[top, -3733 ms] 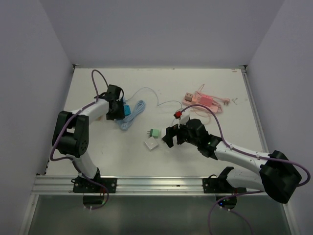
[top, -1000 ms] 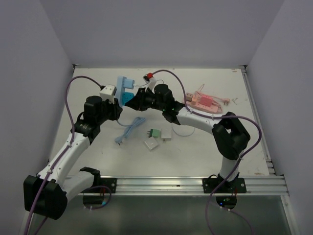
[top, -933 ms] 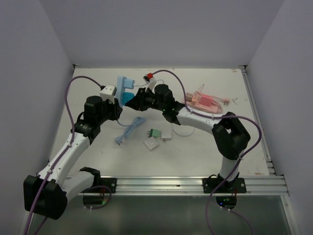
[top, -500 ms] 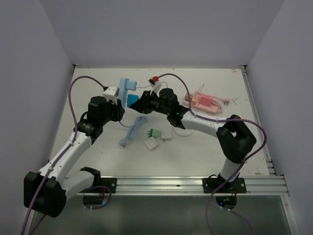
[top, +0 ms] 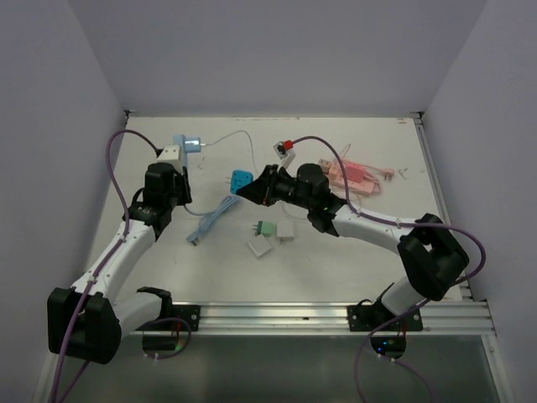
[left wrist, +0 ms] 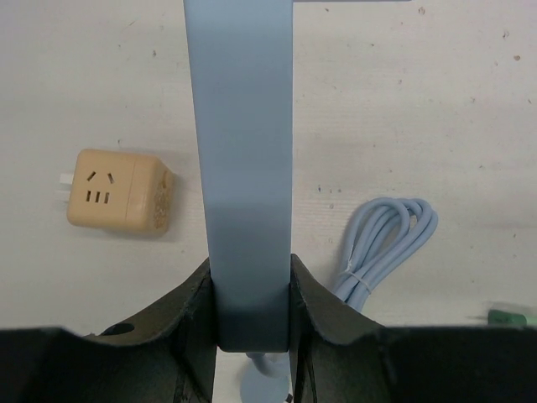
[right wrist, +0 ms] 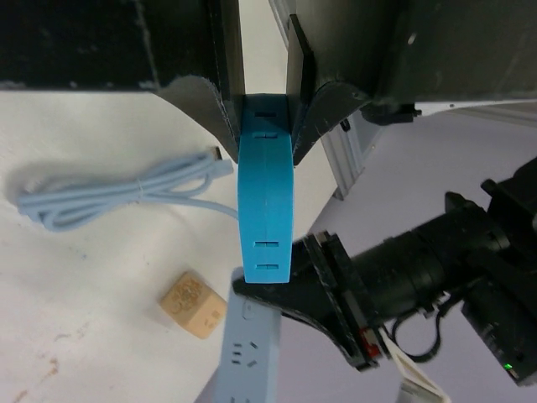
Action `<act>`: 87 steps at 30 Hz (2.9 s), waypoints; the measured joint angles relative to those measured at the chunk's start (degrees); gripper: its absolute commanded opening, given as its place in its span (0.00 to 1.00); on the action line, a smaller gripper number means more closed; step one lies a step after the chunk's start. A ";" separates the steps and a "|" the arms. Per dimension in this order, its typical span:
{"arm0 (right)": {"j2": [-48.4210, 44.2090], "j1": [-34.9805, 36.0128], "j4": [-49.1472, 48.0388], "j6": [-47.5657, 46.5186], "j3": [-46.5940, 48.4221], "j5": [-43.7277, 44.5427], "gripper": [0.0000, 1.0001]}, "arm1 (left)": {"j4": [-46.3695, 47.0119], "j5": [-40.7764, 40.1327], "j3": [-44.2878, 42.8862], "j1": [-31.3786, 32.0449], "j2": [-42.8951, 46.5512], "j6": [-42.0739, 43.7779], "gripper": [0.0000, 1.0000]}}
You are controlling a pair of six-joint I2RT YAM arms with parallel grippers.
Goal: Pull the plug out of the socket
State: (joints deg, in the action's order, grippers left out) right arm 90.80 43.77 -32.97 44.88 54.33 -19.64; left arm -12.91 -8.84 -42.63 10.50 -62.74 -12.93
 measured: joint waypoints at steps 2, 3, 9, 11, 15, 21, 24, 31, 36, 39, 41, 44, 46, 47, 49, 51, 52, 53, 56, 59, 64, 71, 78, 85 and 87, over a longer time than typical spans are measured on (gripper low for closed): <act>-2.47 -1.09 0.87 -0.11 -3.30 -0.17 0.00 | 0.00 0.35 0.00 0.00 0.15 0.00 0.00; -3.82 -1.92 1.57 -0.13 -5.03 -0.20 0.00 | 0.00 0.70 0.00 0.00 0.28 0.02 0.00; -13.31 -12.57 7.41 -0.52 -17.46 0.72 0.00 | 0.07 2.78 0.00 0.02 1.46 0.07 0.00; -15.98 -16.28 10.40 -0.87 -20.83 1.07 0.00 | 0.09 3.23 0.00 0.02 1.79 0.09 0.00; -21.09 -21.88 16.94 -2.23 -26.95 1.11 0.00 | 0.24 4.20 0.00 0.02 2.21 0.17 0.00; -23.69 -23.47 20.65 -3.32 -33.33 -1.27 0.00 | 0.44 5.75 0.00 0.02 2.32 0.35 0.00; -22.95 -23.50 20.50 -3.32 -35.47 -3.85 0.01 | 0.50 6.49 0.00 0.02 2.34 0.50 0.00; -16.37 -23.54 17.53 -2.73 -36.15 -8.28 0.07 | 1.25 7.41 0.00 0.02 2.34 0.52 0.00; -14.34 -23.56 15.32 -2.23 -36.46 -10.54 0.53 | 1.33 8.76 0.00 0.02 2.34 0.57 0.00; -15.98 -23.54 16.70 -2.97 -36.46 -10.69 0.69 | 1.36 9.38 0.00 0.02 2.34 0.59 0.00; -19.69 -23.56 19.85 -4.22 -36.44 -8.48 0.79 | 1.38 9.88 0.00 0.02 2.36 0.59 0.00; -25.97 -23.56 27.19 -6.16 -35.87 -3.13 0.88 | 1.60 10.58 0.00 0.02 2.43 0.70 0.00; -30.14 -23.56 32.00 -7.69 -34.69 0.81 0.90 | 1.73 11.02 0.00 0.02 2.45 0.72 0.00; -31.95 -23.56 34.07 -8.52 -33.75 2.67 0.91 | 1.73 11.21 0.00 0.02 2.45 0.72 0.00; -34.21 -23.58 36.33 -9.94 -31.65 4.94 0.91 | 1.73 11.63 0.00 0.02 2.45 0.74 0.00; -35.41 -23.58 36.79 -11.34 -29.09 5.44 0.91 | 1.75 12.00 0.00 0.02 2.45 0.74 0.00; -35.45 -23.58 36.54 -11.78 -27.82 5.22 0.91 | 1.75 12.17 0.00 0.02 2.45 0.76 0.00; -35.30 -23.58 35.95 -12.11 -26.58 4.94 0.91 | 1.75 12.37 0.00 0.02 2.45 0.98 0.00; -33.40 -23.56 33.59 -12.22 -22.86 2.45 0.90 | 1.81 13.18 0.00 0.02 2.45 1.46 0.00; -29.16 -22.86 29.62 -11.10 -18.10 -0.13 0.90 | 2.16 13.86 0.02 0.02 2.45 1.62 0.00; -20.68 -18.75 22.53 -7.87 -8.79 -1.38 0.90 | 2.60 15.02 0.02 0.09 2.47 1.81 0.00; -8.31 -12.37 12.70 -3.58 2.36 -0.33 0.90 | 2.69 16.41 0.13 0.13 2.56 2.03 0.00; 5.22 -8.28 6.71 0.15 13.40 1.29 0.89 | 3.04 17.49 0.26 0.13 2.75 2.05 0.00; 13.44 -5.38 4.72 2.03 21.05 3.96 0.83 | 3.10 18.51 0.33 0.24 2.78 2.03 0.00; 15.12 -4.90 4.61 2.29 22.69 4.33 0.82 | 3.19 18.71 0.33 0.44 2.78 2.03 0.00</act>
State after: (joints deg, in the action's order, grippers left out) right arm 105.93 38.87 -28.36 47.18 77.01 -15.31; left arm -9.72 9.87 -42.30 10.94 -59.96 -10.90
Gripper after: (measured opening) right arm 0.835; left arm 0.358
